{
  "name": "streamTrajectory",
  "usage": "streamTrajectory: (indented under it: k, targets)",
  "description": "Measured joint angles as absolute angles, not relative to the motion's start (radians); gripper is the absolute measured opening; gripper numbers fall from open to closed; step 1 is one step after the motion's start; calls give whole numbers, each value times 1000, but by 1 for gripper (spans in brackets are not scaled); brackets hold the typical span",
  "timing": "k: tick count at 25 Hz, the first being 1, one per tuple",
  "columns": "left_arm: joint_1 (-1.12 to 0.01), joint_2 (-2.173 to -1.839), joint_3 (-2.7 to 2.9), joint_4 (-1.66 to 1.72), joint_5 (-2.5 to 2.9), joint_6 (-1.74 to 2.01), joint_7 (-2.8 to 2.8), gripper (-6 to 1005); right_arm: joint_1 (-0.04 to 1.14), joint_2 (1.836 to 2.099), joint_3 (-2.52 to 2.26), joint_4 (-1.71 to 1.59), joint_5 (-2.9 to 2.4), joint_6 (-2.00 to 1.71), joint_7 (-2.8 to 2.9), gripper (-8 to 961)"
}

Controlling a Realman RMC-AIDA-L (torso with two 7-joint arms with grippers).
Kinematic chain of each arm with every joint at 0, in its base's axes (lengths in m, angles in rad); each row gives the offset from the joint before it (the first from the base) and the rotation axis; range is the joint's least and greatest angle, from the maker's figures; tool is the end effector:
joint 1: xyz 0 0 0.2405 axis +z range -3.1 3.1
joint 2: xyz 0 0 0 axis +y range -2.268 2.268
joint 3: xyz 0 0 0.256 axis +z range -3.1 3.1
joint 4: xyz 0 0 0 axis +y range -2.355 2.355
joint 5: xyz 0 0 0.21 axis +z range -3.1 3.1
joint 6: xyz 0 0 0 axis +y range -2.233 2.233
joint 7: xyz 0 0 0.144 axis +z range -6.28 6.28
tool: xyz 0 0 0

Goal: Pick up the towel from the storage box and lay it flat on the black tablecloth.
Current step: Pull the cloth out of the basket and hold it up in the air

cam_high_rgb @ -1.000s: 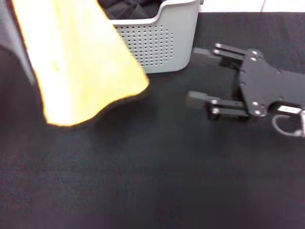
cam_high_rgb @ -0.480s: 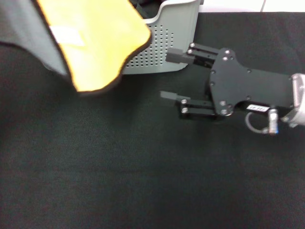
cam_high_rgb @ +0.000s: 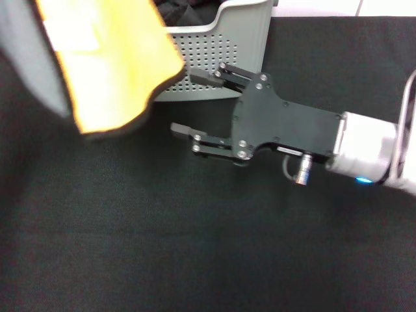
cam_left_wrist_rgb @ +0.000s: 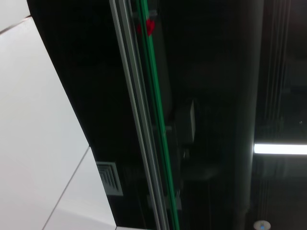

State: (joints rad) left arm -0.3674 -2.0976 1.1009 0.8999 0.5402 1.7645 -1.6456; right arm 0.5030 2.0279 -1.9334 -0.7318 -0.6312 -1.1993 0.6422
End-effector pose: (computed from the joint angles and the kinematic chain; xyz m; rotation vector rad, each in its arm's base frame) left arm -0.1556 0.3035 0.1319 -1.9438 -0.2807 -2.2710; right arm 0.1323 0.3137 -0.0745 -2.5496 -0.2615 1.1644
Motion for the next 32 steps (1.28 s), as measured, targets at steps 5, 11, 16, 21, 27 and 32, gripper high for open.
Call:
streamTrajectory:
  k: [5,11,16,21,27,32]
  targets:
    - [-369,-2099,1140,900,497,1754,-1607,20,486,2028,-2034,-790,-500,-1078,444,732]
    - [-364,-2099,1150,888,484,1734,-1580,20,404,2028,-2084,-898,-411,-1011,231,731]
    - [-368,-2100,1150,862,460,1732,-1559,20,364,2028,-2136,-924,-292,-1012,70,730]
    - [-369,-2100,1159,850,455,1732,-1549,20,367,2028,-2166,-917,-171,-1031,-42,729]
    - [-377,-2102,1166,847,451,1732,-1546,21,405,2028,-2196,-900,-96,-1028,-103,728]
    - [-392,-2101,1166,822,429,1730,-1533,21,424,2028,-2219,-878,-81,-1021,-129,727]
